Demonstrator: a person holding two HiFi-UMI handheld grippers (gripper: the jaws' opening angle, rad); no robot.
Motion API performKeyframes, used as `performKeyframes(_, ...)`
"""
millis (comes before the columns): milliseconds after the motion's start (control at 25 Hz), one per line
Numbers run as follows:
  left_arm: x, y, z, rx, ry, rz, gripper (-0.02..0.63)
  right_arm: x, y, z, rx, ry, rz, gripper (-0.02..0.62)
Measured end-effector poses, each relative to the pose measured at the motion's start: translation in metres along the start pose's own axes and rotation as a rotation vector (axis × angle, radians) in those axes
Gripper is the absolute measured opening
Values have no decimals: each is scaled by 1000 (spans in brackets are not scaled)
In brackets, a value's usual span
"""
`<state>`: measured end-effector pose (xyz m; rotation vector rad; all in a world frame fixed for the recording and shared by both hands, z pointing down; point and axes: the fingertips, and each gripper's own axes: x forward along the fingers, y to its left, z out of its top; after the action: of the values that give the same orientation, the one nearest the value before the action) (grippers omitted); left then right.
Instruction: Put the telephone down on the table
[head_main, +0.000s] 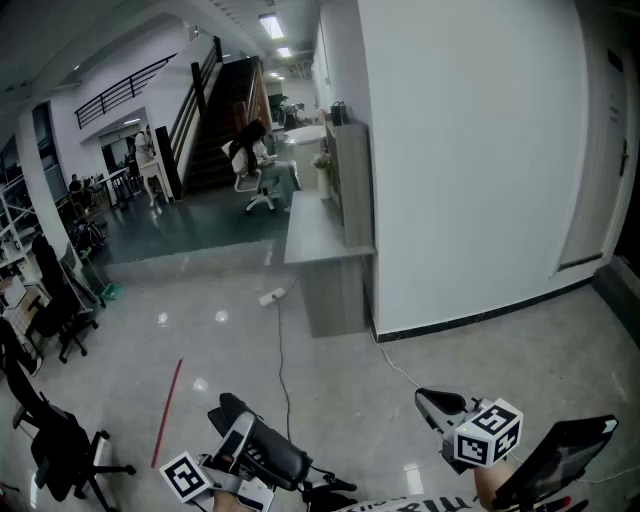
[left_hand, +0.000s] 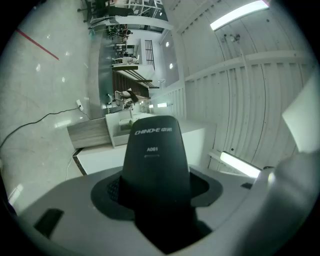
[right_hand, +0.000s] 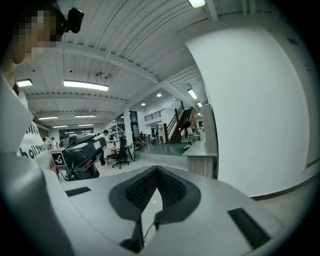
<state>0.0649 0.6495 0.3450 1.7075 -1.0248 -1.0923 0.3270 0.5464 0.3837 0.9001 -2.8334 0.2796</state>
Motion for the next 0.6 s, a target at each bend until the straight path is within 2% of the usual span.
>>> performKeyframes(600,-2,7,-3,6,-5,23,281,2,-9,-9,30,6,-12,11)
